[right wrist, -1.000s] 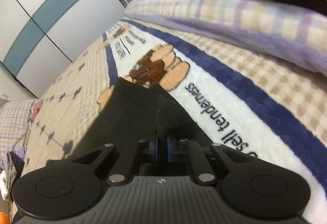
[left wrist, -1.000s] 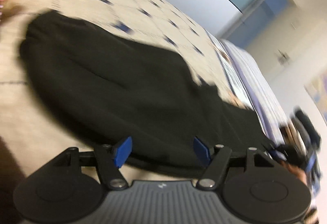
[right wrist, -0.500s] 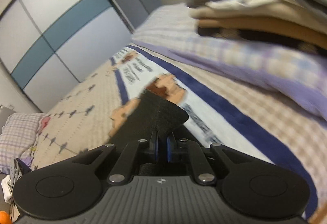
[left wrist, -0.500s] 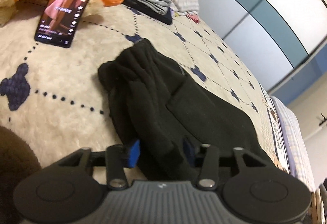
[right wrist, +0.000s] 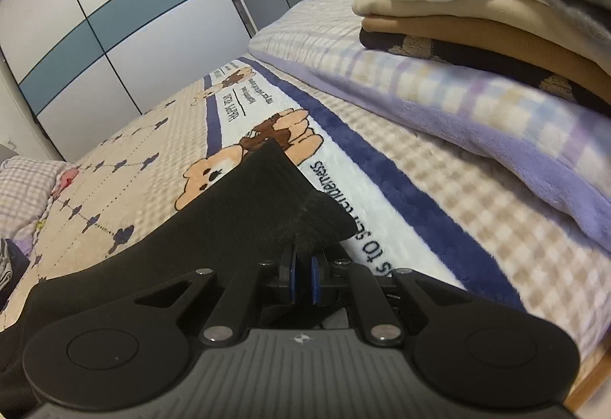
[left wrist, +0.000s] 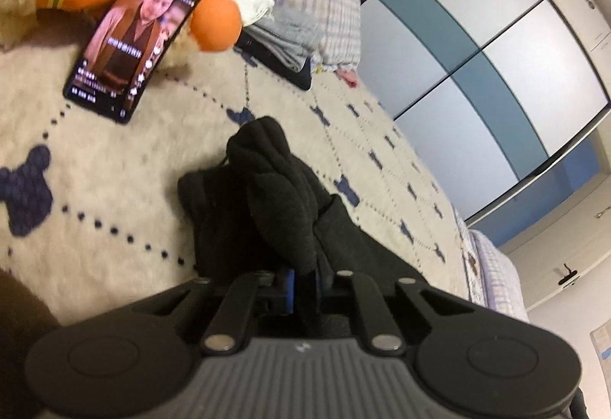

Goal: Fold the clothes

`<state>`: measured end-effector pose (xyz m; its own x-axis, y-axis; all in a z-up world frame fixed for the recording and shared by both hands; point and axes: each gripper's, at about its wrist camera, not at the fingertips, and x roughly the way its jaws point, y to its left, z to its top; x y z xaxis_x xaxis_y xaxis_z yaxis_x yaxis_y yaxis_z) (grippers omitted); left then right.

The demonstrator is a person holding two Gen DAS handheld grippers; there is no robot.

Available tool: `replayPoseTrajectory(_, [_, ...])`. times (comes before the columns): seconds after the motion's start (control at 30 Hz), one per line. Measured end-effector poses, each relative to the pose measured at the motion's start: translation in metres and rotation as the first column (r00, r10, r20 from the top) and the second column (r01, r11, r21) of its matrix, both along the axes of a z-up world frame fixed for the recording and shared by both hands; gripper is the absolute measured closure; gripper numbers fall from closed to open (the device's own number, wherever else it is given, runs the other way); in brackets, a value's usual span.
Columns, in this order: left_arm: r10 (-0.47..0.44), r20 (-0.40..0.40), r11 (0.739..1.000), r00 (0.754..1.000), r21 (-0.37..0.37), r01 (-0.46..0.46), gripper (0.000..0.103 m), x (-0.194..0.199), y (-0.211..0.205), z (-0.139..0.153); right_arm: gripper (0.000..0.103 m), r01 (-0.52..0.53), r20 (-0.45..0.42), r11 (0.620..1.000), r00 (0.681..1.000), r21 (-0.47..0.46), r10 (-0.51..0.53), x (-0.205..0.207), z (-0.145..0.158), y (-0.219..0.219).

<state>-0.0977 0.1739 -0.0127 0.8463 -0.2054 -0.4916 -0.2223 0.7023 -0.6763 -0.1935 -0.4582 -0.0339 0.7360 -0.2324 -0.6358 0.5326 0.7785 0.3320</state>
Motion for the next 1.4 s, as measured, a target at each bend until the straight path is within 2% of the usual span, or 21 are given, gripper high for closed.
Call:
replayPoseTrajectory(0.23, [-0.019, -0.06, 1.0, 0.998, 0.021, 0.021, 0.093, -0.001, 0.003, -0.036, 0.094, -0.027, -0.072, 1.0, 0.997, 0.002, 0.027, 0.001, -0.009, 0.001])
replayPoseTrajectory(0.27, [-0.026, -0.053, 0.999, 0.998, 0.017, 0.027, 0.092, -0.002, 0.004, -0.04, 0.092, -0.025, -0.072, 1.0, 0.997, 0.019, 0.026, 0.0, -0.011, -0.002])
replayPoseTrajectory(0.3, [-0.035, -0.045, 0.999, 0.998, 0.013, 0.036, 0.091, -0.003, 0.005, -0.041, 0.085, -0.011, -0.066, 0.999, 0.998, 0.043, 0.014, -0.003, -0.012, -0.007])
replayPoseTrajectory(0.37, [-0.051, -0.04, 0.999, 0.998, 0.0, 0.051, 0.084, -0.005, 0.009, -0.039, 0.069, 0.039, -0.047, 0.994, 0.998, 0.1, -0.034, -0.012, -0.012, -0.018])
replayPoseTrajectory(0.4, [-0.053, -0.038, 0.999, 0.998, -0.005, 0.053, 0.083, -0.006, 0.01, -0.037, 0.066, 0.069, -0.031, 0.989, 0.997, 0.132, -0.065, -0.017, -0.012, -0.023])
replayPoseTrajectory(0.43, [-0.053, -0.036, 0.999, 0.998, -0.006, 0.053, 0.076, -0.008, 0.012, -0.034, 0.066, 0.086, -0.013, 0.983, 0.996, 0.161, -0.085, -0.021, -0.011, -0.028])
replayPoseTrajectory(0.47, [-0.046, -0.036, 0.999, 0.998, 0.01, 0.046, 0.063, -0.01, 0.012, -0.03, 0.066, 0.101, 0.005, 0.978, 0.995, 0.182, -0.104, -0.025, -0.011, -0.032])
replayPoseTrajectory(0.5, [-0.039, -0.034, 0.999, 0.999, 0.028, 0.04, 0.057, -0.012, 0.013, -0.025, 0.066, 0.113, 0.023, 0.976, 0.993, 0.187, -0.119, -0.028, -0.009, -0.034])
replayPoseTrajectory(0.53, [-0.034, -0.027, 0.998, 0.999, 0.051, 0.035, 0.052, -0.013, 0.012, -0.022, 0.066, 0.125, 0.038, 0.975, 0.99, 0.185, -0.134, -0.029, -0.008, -0.035])
replayPoseTrajectory(0.7, [-0.064, 0.013, 0.992, 0.998, 0.108, 0.062, 0.043, -0.007, 0.006, -0.01, 0.066, 0.15, 0.074, 0.987, 0.985, 0.051, -0.154, -0.021, 0.006, -0.029])
replayPoseTrajectory(0.87, [-0.086, 0.018, 0.977, 0.996, 0.199, 0.081, 0.038, 0.014, -0.001, 0.001, 0.064, 0.11, 0.115, 0.994, 0.987, 0.023, -0.112, 0.006, 0.017, -0.026])
replayPoseTrajectory(1.03, [-0.042, 0.033, 0.972, 0.999, 0.233, 0.033, 0.033, 0.041, 0.011, 0.011, 0.062, 0.064, 0.107, 0.998, 0.992, -0.024, -0.061, 0.042, 0.023, -0.017])
replayPoseTrajectory(1.13, [-0.02, 0.016, 0.966, 1.0, 0.259, 0.015, 0.028, 0.057, 0.017, 0.013, 0.059, 0.043, 0.096, 0.998, 0.995, -0.048, -0.038, 0.063, 0.024, -0.013])
replayPoseTrajectory(1.3, [0.013, -0.029, 0.957, 0.999, 0.29, -0.004, 0.029, 0.074, 0.022, 0.006, 0.056, 0.058, 0.081, 0.995, 0.995, -0.081, -0.052, 0.091, 0.024, -0.02])
replayPoseTrajectory(1.37, [0.018, -0.044, 0.955, 0.999, 0.296, -0.004, 0.051, 0.075, 0.022, -0.001, 0.056, 0.07, 0.082, 0.996, 0.995, -0.063, -0.064, 0.099, 0.021, -0.026])
replayPoseTrajectory(1.4, [0.025, -0.049, 0.95, 0.998, 0.312, -0.008, 0.054, 0.074, 0.021, -0.005, 0.056, 0.072, 0.084, 0.996, 0.994, -0.045, -0.068, 0.103, 0.019, -0.029])
